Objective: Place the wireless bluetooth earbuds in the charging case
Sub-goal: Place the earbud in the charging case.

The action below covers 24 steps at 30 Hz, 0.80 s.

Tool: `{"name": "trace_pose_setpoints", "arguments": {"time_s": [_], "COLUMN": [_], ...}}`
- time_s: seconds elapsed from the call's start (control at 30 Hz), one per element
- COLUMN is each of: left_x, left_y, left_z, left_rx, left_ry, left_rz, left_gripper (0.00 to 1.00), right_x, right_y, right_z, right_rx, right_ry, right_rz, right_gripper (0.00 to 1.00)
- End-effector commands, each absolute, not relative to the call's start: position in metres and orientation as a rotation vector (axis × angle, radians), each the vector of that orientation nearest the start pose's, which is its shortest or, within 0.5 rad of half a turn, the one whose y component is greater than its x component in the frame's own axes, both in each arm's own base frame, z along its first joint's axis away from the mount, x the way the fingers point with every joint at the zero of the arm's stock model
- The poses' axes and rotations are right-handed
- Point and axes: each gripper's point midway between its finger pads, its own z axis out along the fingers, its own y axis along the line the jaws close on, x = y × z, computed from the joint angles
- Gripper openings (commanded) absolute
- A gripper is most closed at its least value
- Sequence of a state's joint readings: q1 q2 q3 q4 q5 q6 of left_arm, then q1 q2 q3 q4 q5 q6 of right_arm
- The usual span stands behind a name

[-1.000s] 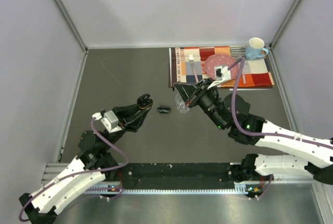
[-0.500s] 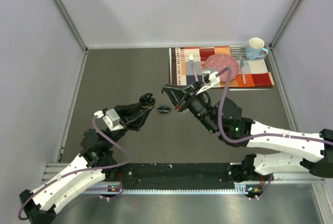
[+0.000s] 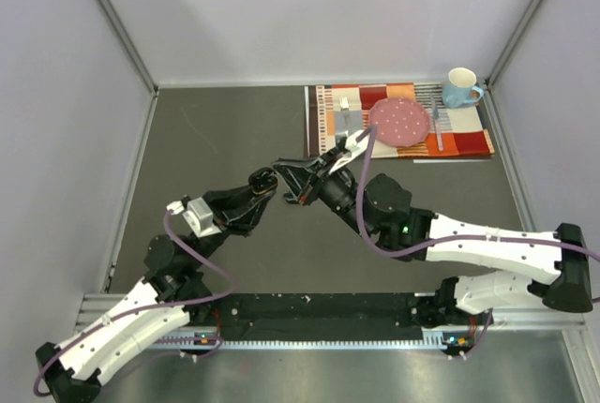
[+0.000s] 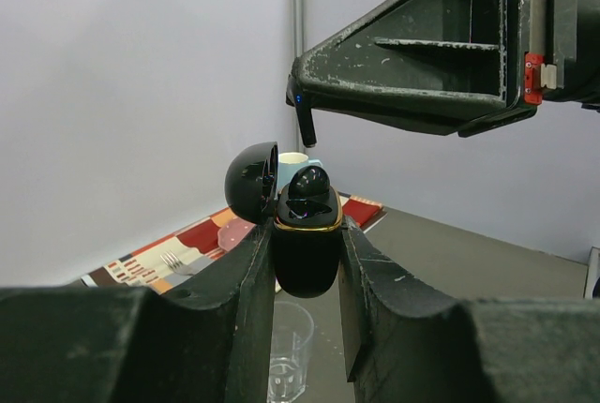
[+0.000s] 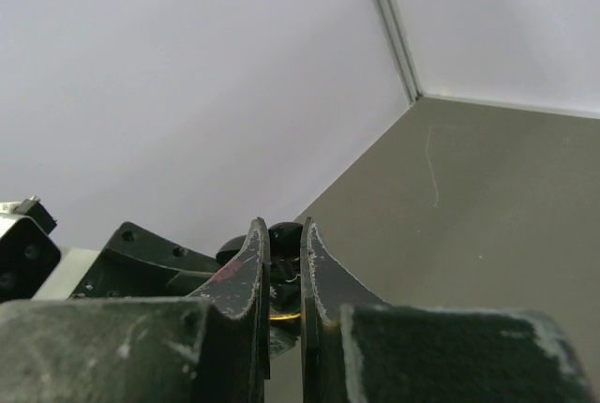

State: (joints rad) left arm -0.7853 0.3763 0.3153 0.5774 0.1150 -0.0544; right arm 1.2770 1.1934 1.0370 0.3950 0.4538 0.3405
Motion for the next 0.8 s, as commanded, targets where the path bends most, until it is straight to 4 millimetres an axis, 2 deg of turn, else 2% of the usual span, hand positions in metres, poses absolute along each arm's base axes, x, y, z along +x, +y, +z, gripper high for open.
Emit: {"name": "trace_pose_setpoints", "arguments": {"time_s": [0.0,0.2,0.53,0.77], "left_x": [0.164,0.164,0.164,0.163], "left_y": [-0.192,-0.193,-0.192,-0.192], "left_z": [0.352,0.352,0.357,0.360], "left_rx": [0.453,0.453,0.446,0.444], "left_ry": [0.923,0.923,0.913,0.909], "left_rz": [-0.826,-0.822,-0.827,-0.833], "left_gripper": [0.00,0.00,0.00,0.00], "right_x": [0.165,0.155,0.155,0.155], "right_y": [0.390,0.398,0.412,0.414], "right_z": [0.435,0.440,0.413,0.408], "right_rx": [-0.271,-0.297,-0.332,-0.329], "right_ry": [1.279,1.224,1.296,1.304], "right_rz": [1.159,1.149,1.084,1.089], "right_gripper": [0.00,0.00,0.00,0.00]}}
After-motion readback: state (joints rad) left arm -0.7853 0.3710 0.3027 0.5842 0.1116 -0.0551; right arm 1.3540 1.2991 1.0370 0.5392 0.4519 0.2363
